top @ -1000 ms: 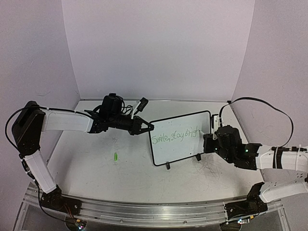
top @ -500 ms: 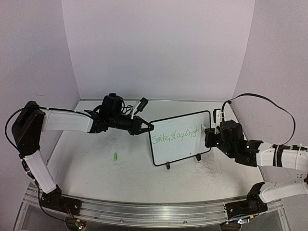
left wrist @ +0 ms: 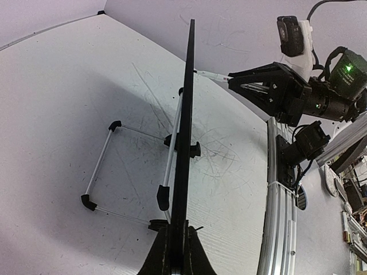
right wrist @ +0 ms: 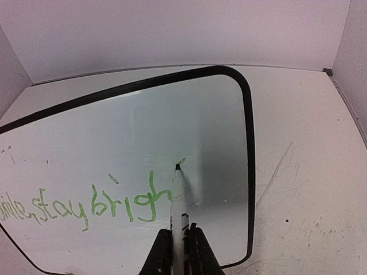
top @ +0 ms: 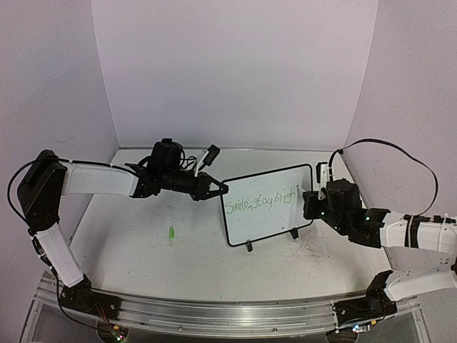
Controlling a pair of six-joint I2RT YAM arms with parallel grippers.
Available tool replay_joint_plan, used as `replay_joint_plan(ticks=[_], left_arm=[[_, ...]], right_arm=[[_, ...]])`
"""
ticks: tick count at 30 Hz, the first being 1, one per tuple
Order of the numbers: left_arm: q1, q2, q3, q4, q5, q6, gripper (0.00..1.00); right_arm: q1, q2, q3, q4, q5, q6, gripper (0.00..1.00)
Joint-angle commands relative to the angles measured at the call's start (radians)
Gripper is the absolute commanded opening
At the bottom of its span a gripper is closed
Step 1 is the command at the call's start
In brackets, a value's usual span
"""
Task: Write a sentence on the whiteboard
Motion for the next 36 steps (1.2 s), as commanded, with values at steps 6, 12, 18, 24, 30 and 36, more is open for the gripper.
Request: replay_joint_plan(ticks=[6, 12, 18, 24, 30, 36], left_arm=[[-0.012, -0.029, 0.020, -0.039, -0.014, 0.045, 0.00], [-0.011, -0.027, 0.021, -0.039, -0.012, 0.043, 0.00], [-0.012, -0.029, 0.019, -0.040, -0.013, 0.045, 0.00], [-0.012, -0.029, 0.019, -0.041, -0.014, 0.045, 0.00], [-0.012, -0.029, 0.021, -0.041, -0.014, 0.045, 0.00], [-0.012, -0.029, 0.021, -0.041, -0.015, 0.045, 0.00]], right_arm=[[-0.003, 0.007, -0.040, -0.014, -0.049, 0.052, 0.00], [-0.004, 0.013, -0.045, -0.030, -0.032, 0.068, 0.00], [-0.003, 0.017, -0.040, -0.042, -0.016, 0.074, 0.00], [-0.003, -0.007, -0.028, -0.061, 0.025, 0.070, 0.00], [-0.004, -0.074, -0.042, -0.021, -0.052, 0.005, 0.00], [-0.003, -0.075, -0.027, 0.010, -0.043, -0.030, 0.00]])
